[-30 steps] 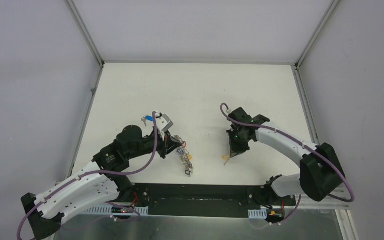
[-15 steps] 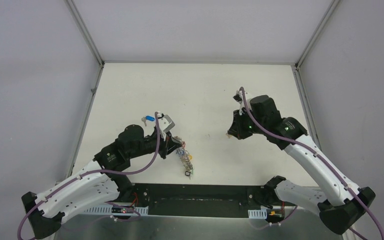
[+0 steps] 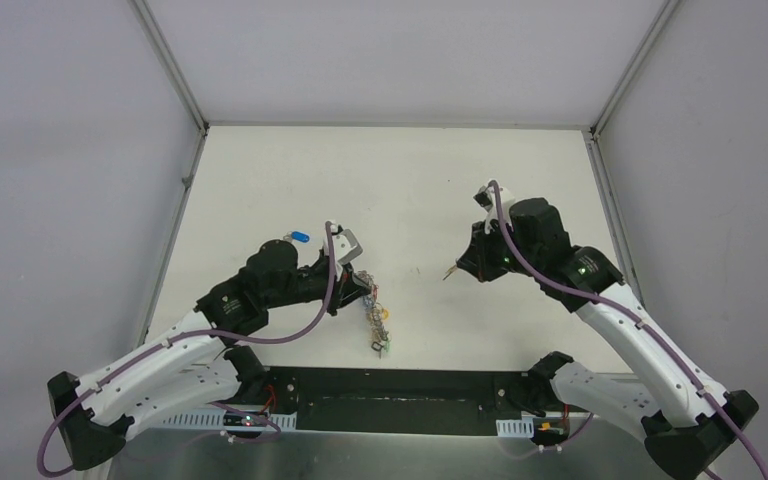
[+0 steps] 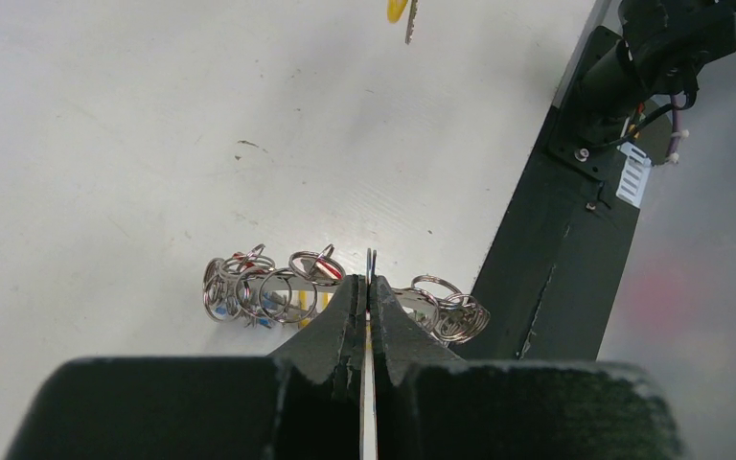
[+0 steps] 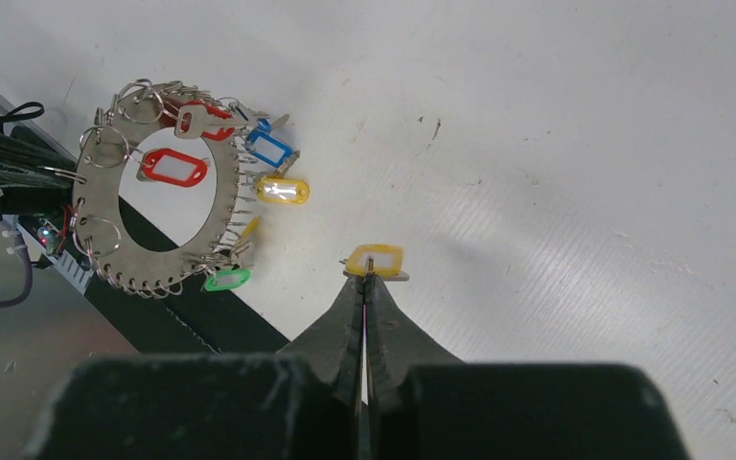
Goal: Put the keys on the keyring
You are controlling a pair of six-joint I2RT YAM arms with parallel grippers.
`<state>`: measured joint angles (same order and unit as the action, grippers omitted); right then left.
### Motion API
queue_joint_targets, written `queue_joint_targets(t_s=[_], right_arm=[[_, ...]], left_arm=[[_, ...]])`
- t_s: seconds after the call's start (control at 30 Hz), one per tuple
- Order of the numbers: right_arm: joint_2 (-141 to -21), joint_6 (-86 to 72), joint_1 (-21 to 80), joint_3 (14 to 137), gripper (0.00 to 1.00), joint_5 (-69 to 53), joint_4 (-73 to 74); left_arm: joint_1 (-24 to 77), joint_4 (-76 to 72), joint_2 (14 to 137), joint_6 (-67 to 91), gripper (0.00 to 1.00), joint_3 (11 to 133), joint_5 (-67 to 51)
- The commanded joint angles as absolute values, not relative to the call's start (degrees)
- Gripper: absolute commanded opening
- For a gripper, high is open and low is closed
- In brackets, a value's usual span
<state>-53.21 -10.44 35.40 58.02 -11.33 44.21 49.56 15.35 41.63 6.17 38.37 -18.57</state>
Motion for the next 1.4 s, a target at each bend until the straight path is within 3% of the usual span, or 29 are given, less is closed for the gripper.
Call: queue_joint_targets(t_s=[0.0, 0.3, 0.8, 1.37], right_arm=[[-52.55, -12.29, 35.4, 55.2, 0.0, -12.49, 37.96], [-46.9, -15.36, 34.08, 50.8, 0.0, -14.79, 33.89], [-50.96, -10.67, 33.47, 52.44, 0.0, -43.31, 30.88], [-54.96, -9.33, 33.57, 54.57, 0.0, -52.85, 27.88]], left_arm=[[50.0, 11.74, 42.44, 4.27, 0.0, 42.52, -21.38], [49.96, 11.1, 45.28, 5.02, 0.0, 42.95, -22.6], [49.96, 4.96, 49.28, 7.34, 0.0, 40.88, -26.21], [50.01, -2.02, 50.69, 5.56, 0.0, 39.61, -34.62]])
